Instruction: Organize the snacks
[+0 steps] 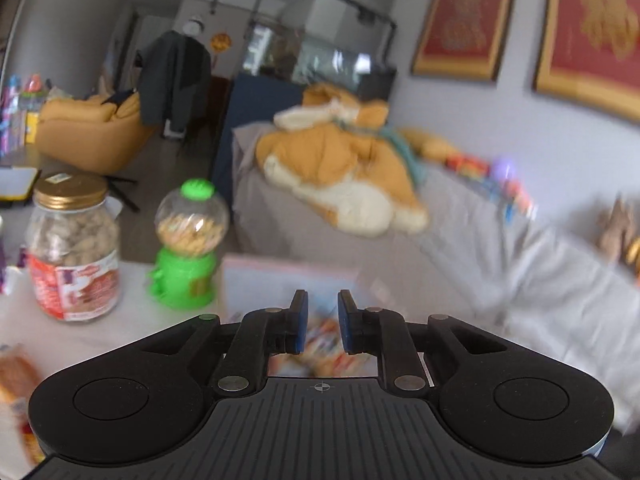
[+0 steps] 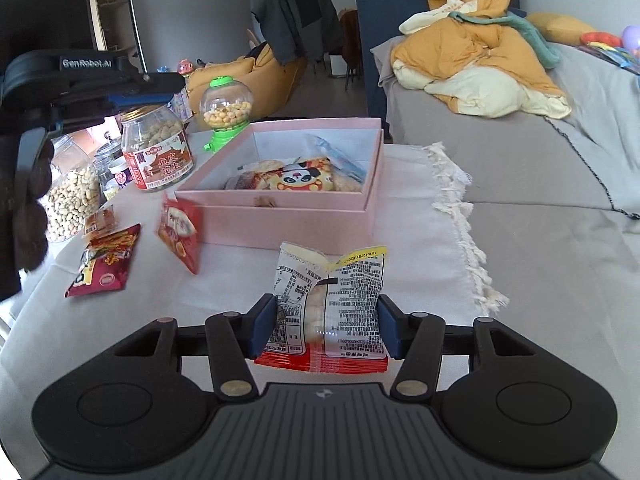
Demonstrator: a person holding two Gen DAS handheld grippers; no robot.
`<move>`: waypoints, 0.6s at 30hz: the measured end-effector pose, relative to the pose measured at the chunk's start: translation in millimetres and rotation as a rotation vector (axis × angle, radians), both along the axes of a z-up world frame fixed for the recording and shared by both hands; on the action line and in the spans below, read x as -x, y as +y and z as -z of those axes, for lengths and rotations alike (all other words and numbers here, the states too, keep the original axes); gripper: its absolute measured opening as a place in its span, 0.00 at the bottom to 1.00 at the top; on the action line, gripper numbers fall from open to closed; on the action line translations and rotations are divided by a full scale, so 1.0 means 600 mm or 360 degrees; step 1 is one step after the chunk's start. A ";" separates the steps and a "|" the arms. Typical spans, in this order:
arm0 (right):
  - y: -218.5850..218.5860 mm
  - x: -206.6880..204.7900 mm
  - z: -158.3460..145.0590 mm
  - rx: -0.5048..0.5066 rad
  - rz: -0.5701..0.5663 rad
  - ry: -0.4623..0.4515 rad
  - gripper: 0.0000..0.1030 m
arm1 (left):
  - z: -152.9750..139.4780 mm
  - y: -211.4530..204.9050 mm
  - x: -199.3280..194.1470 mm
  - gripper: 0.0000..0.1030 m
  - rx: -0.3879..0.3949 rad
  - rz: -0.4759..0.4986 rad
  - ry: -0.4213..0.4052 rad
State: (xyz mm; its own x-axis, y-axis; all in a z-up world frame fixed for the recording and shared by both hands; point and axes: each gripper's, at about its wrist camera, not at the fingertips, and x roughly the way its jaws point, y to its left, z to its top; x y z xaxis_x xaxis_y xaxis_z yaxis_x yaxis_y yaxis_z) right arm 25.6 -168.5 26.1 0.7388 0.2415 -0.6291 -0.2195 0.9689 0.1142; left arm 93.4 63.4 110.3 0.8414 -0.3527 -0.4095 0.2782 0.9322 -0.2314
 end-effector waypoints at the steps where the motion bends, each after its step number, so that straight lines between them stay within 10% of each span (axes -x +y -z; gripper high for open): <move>1: -0.002 -0.001 0.004 0.0004 0.0001 0.0011 0.52 | 0.014 0.007 -0.002 0.18 -0.0062 -0.0025 0.0043; 8: 0.028 -0.028 0.042 -0.0004 -0.0057 0.0137 0.52 | 0.095 0.121 -0.082 0.18 0.0188 -0.0283 0.0300; 18: 0.050 -0.036 0.062 0.0103 -0.0066 0.0149 0.53 | 0.151 0.105 -0.015 0.18 0.0246 0.0192 0.0528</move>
State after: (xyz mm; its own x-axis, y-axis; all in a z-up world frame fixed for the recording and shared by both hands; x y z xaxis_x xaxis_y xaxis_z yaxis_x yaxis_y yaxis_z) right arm 47.3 -138.4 -10.8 0.6663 0.2275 -0.7101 -0.2510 0.9652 0.0737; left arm 102.7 126.4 19.4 0.6209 -0.5200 -0.5865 0.2702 0.8444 -0.4626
